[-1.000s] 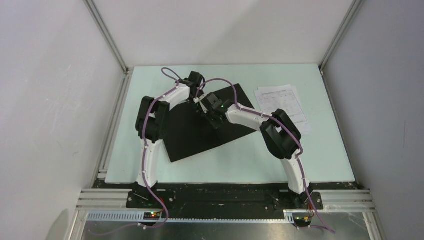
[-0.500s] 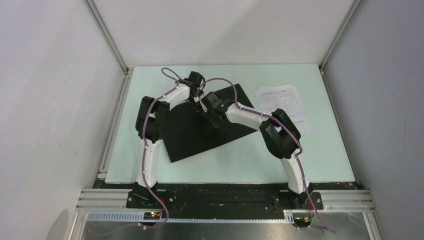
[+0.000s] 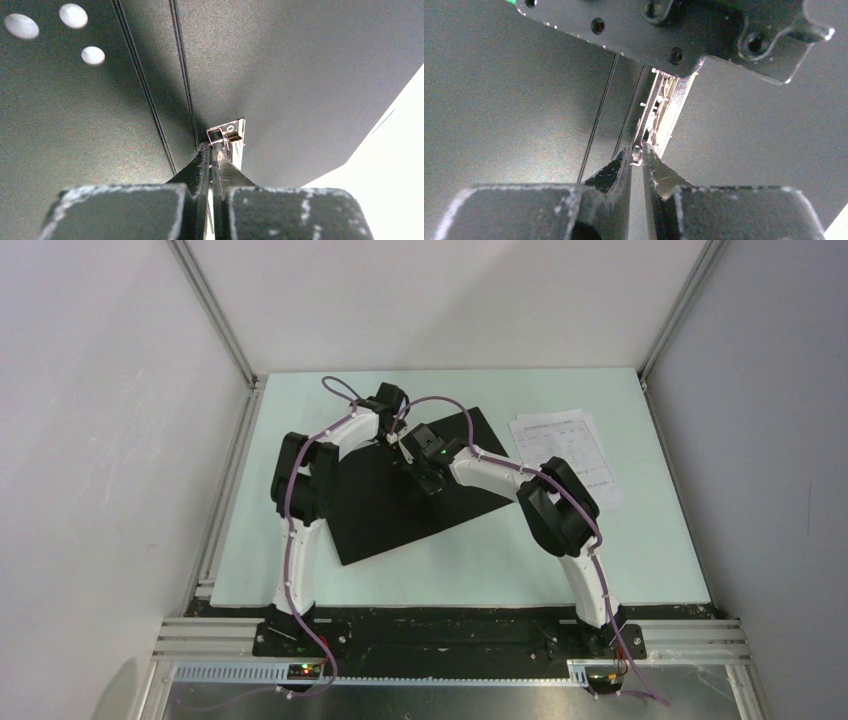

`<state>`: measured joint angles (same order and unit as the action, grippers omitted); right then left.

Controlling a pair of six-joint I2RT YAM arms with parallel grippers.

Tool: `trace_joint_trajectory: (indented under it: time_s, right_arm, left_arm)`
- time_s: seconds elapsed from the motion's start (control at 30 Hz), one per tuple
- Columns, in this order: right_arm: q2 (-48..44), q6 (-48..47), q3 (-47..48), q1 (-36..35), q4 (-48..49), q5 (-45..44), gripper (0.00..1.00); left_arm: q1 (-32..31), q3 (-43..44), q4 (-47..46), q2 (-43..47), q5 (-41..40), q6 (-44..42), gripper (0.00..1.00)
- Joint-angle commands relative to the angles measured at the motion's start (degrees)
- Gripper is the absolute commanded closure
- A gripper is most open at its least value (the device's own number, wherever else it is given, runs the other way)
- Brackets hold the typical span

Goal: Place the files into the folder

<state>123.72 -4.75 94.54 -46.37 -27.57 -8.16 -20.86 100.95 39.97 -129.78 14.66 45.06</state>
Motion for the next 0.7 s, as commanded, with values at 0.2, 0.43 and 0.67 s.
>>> trace_joint_trajectory:
  time_s: [0.2, 0.43, 0.67]
  right_arm:
    - [0.88, 0.31, -1.08, 0.44, -0.41, 0.68, 0.84]
    - [-0.46, 1.14, -4.23, 0.83, -1.17, 2.52, 0.85]
    - [-1.12, 1.66, -4.44, 0.52, -1.74, 2.75, 0.86]
  left_arm:
    - [-1.01, -1.88, 1.46, -2.30, -0.73, 0.70, 1.00]
    - [-0.98, -1.89, 1.49, -2.37, -0.58, 0.65, 1.00]
    - [-0.85, -1.89, 1.52, -2.36, -0.62, 0.60, 1.00]
